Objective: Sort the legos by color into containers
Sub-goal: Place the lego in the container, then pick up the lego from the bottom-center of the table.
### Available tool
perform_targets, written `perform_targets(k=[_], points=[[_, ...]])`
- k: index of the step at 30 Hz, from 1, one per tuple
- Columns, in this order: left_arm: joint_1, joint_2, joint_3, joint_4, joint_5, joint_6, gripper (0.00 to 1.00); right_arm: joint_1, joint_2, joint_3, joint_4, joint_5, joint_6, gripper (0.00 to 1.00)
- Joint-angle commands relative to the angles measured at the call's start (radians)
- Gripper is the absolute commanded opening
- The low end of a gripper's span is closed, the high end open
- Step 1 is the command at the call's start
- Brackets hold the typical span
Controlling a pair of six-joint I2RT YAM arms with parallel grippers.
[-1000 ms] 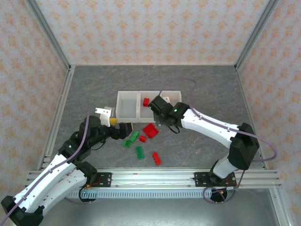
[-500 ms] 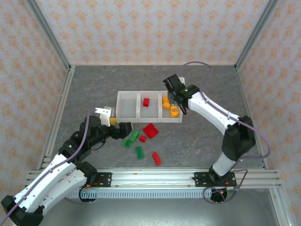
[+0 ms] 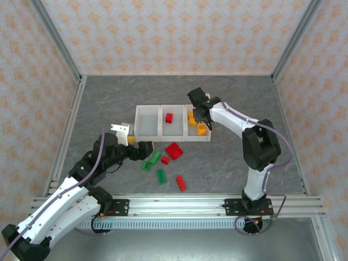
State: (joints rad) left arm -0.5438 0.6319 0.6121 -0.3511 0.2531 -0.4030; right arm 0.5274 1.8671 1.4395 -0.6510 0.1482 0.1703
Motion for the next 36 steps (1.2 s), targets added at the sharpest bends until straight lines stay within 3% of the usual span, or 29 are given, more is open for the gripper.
perform_targets(k=[1, 7, 17, 22, 25, 27, 30, 36], points=[[-0.01, 0.008, 0.004, -0.005, -0.016, -0.003, 0.99, 0.0, 0.026, 0.027, 0.019, 0.003, -0.008, 0.33], [-0.011, 0.018, 0.005, -0.002, -0.014, 0.0, 0.99, 0.0, 0.018, 0.041, 0.019, 0.003, -0.012, 0.52], [-0.011, 0.057, 0.009, -0.013, -0.031, -0.012, 0.99, 0.0, -0.134, 0.037, 0.02, -0.087, -0.004, 0.65], [-0.013, 0.137, 0.034, -0.1, -0.182, -0.141, 0.99, 0.0, -0.269, 0.0, 0.025, -0.131, -0.001, 0.73], [-0.016, 0.201, 0.01, -0.107, -0.118, -0.271, 0.97, 0.0, -0.345, -0.047, 0.023, -0.173, -0.008, 0.79], [-0.055, 0.209, -0.02, -0.103, -0.122, -0.365, 0.93, 0.0, -0.393, -0.092, 0.016, -0.199, -0.01, 0.83], [-0.155, 0.182, -0.046, -0.125, -0.22, -0.486, 0.9, 0.0, -0.462, -0.174, 0.018, -0.228, -0.008, 0.92], [-0.29, 0.177, -0.057, -0.171, -0.312, -0.617, 0.9, 0.018, -0.561, -0.351, 0.026, -0.397, 0.032, 1.0]])
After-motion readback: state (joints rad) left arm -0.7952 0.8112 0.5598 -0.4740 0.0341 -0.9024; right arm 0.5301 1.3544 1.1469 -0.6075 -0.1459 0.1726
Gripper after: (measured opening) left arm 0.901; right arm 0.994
